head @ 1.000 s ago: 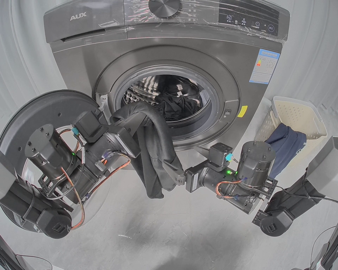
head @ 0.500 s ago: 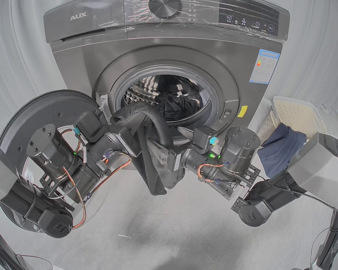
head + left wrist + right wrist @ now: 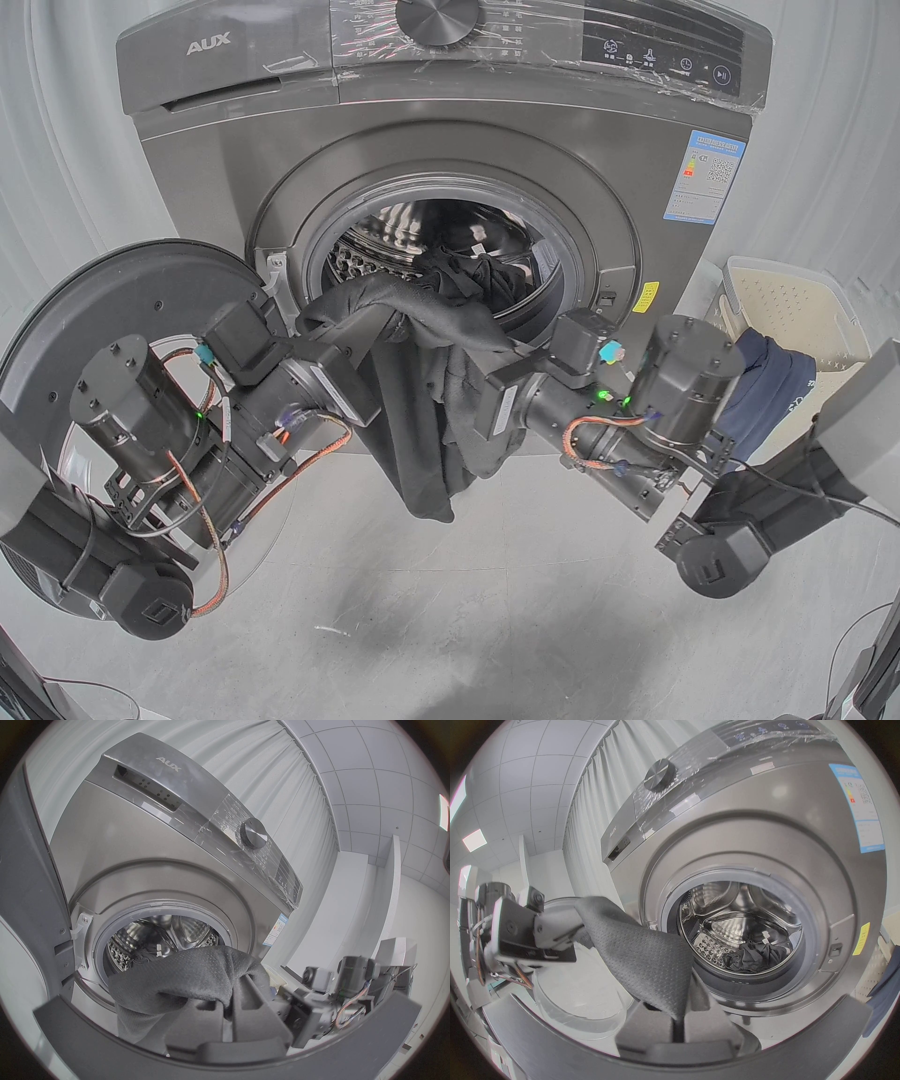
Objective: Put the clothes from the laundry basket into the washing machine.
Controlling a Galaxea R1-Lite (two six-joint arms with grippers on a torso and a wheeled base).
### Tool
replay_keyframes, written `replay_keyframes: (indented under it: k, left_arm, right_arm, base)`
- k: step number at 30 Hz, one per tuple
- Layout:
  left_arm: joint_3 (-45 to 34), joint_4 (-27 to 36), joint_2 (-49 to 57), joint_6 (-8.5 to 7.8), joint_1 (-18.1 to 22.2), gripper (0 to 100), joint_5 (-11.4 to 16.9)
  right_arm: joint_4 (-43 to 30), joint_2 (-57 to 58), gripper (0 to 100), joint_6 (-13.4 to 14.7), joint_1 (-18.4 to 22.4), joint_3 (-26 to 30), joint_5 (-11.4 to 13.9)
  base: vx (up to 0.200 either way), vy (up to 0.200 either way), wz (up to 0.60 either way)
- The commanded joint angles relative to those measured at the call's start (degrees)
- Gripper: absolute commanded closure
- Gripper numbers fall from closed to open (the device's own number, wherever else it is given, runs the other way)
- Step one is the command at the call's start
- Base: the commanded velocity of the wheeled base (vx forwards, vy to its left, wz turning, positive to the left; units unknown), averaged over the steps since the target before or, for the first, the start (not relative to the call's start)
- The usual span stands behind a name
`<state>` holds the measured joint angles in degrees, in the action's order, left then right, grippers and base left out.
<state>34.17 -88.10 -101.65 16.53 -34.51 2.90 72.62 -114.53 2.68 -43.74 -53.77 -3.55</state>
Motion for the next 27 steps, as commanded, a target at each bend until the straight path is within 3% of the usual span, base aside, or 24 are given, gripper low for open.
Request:
replay_keyframes:
  k: [1,6,7,12,13,14,18,27]
  left_arm:
    - [-2.27,0.12,1.19,-0.09,-0.56,100,0.70]
    - [-3.23,0.03,1.45,-0.01,-0.38,100,0.79]
    - [-4.02,-0.05,1.71,-0.01,-0.21,100,0.79]
    - [-5.96,-0.05,3.56,-0.09,-0.56,100,1.32]
    - [-6.13,-0.05,3.73,-0.09,-0.56,0,1.49]
    - [-7.28,0.03,4.88,-0.09,-0.56,0,2.64]
    - [-9.03,0.47,7.07,0.08,-1.35,0,2.90]
    - [-9.47,0.30,6.11,-0.18,-1.44,0,2.37]
  right_arm:
    - [0.33,8.01,100,0.22,0.23,6.40,1.53]
    - [0.42,12.84,100,0.57,0.23,11.85,5.04]
    - [0.42,14.69,100,1.98,-0.21,13.96,6.18]
    - [2.70,17.32,100,3.65,-0.91,17.83,6.62]
    - [3.14,17.41,100,3.65,-0.91,18.09,6.62]
    - [6.04,17.50,100,3.65,-1.00,20.73,6.62]
    - [11.93,17.41,100,3.82,-1.26,26.00,6.62]
    - [14.30,17.50,100,3.91,-2.75,25.38,5.83]
  base:
    - [0.000,0.000,0.00]
    - [0.000,0.000,0.00]
    - [0.000,0.000,0.00]
    - [0.000,0.000,0.00]
    - [0.000,0.000,0.00]
    - [0.000,0.000,0.00]
    - [0.000,0.000,0.00]
    - [0.000,0.000,0.00]
